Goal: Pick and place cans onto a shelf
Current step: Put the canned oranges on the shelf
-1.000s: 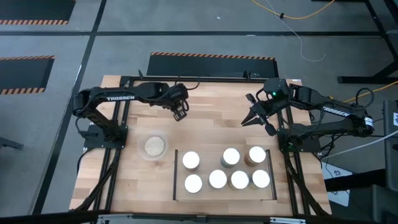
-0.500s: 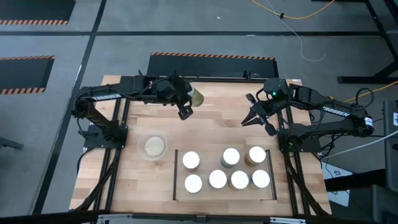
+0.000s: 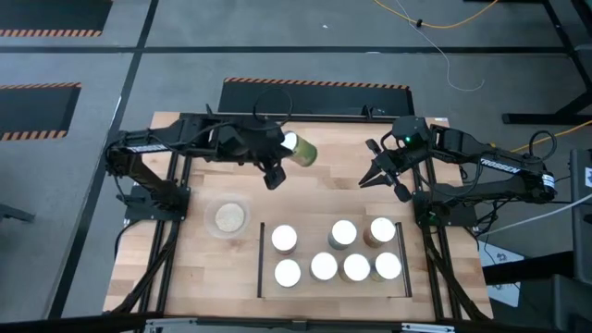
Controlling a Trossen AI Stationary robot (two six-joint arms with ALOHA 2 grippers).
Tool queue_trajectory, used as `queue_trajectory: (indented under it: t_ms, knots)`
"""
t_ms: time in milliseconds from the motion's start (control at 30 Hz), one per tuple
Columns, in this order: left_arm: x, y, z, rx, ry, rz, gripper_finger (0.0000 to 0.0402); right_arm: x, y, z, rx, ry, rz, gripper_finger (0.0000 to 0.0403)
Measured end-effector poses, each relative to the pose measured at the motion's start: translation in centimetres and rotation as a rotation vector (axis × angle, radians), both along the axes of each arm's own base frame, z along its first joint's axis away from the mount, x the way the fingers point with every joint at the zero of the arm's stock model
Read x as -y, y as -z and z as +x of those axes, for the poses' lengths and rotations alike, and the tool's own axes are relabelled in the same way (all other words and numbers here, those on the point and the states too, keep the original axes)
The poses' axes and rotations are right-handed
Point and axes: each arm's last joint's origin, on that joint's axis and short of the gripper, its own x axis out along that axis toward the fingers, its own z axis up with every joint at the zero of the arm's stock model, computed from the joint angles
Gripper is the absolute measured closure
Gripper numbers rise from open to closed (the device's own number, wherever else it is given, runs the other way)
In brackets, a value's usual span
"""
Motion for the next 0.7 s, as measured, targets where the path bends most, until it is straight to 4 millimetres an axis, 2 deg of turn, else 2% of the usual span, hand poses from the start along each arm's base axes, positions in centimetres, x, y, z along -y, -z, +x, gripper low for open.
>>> queue_trajectory:
  t_ms: [533,700]
  knots:
    - [5.2,0.0,-0.2,0.05,0.084,-0.138,0.0402,0.0,0.0,0.0,0.0,0.0,0.0,0.0363]
    - [7.0,0.2,0.4,0.078,0.137,-0.157,0.0401,0.0,0.0,0.0,0.001,0.001,0.0,0.0363]
